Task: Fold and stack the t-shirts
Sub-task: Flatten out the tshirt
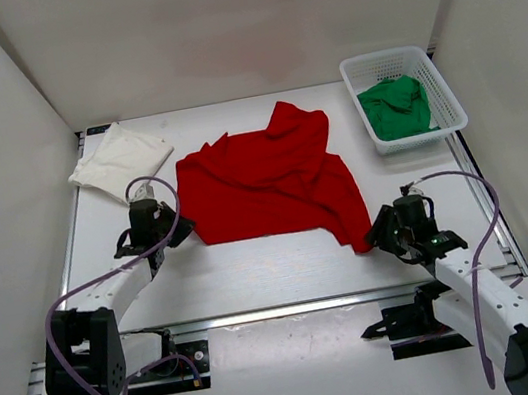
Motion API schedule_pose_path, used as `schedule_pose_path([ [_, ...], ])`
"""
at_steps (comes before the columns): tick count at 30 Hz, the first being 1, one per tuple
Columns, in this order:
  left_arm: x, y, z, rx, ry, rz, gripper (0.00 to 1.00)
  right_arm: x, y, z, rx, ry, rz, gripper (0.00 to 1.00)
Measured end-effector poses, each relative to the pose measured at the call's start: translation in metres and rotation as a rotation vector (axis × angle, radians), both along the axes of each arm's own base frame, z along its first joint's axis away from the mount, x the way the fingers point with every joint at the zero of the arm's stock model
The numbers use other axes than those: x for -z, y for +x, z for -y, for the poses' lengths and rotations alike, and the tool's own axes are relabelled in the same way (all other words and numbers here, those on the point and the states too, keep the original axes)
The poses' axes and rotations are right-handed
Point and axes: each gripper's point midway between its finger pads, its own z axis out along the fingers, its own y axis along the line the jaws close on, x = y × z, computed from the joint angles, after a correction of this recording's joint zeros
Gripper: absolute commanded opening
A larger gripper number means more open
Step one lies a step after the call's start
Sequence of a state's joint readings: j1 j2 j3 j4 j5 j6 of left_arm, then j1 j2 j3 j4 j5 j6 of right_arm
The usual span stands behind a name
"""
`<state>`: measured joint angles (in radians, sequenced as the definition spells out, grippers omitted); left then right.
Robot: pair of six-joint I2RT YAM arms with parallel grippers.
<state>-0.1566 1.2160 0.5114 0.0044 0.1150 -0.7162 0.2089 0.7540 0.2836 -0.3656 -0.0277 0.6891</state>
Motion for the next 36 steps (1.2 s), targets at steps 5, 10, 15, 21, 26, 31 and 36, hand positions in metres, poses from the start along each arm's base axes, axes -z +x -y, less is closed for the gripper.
schedule_pose_path([
  [5,0.002,-0.003,0.001,0.000,-0.004,-0.004,0.00,0.001,-0.003,-0.002,-0.009,0.017,0.006,0.06],
  [10,0.002,-0.003,0.002,0.002,-0.010,-0.005,0.00,0.007,-0.009,-0.006,-0.021,0.042,-0.017,0.00],
  [15,-0.032,0.013,0.011,0.022,-0.033,0.028,0.00,-0.028,0.007,-0.007,-0.036,0.007,0.053,0.00],
  [21,-0.243,0.073,0.026,0.110,-0.090,0.411,0.00,-0.258,0.071,-0.025,-0.075,-0.148,0.547,0.00],
  [26,-0.398,0.052,-0.032,0.037,-0.135,0.762,0.00,-0.435,0.063,-0.047,-0.049,-0.288,0.921,0.00],
  [31,-0.469,0.021,-0.092,-0.083,-0.120,0.909,0.00,-0.538,0.021,-0.074,-0.017,-0.489,1.199,0.00],
  [36,-0.493,0.009,-0.082,-0.048,-0.132,0.956,0.00,-0.579,0.043,-0.060,0.076,-0.648,1.147,0.00],
])
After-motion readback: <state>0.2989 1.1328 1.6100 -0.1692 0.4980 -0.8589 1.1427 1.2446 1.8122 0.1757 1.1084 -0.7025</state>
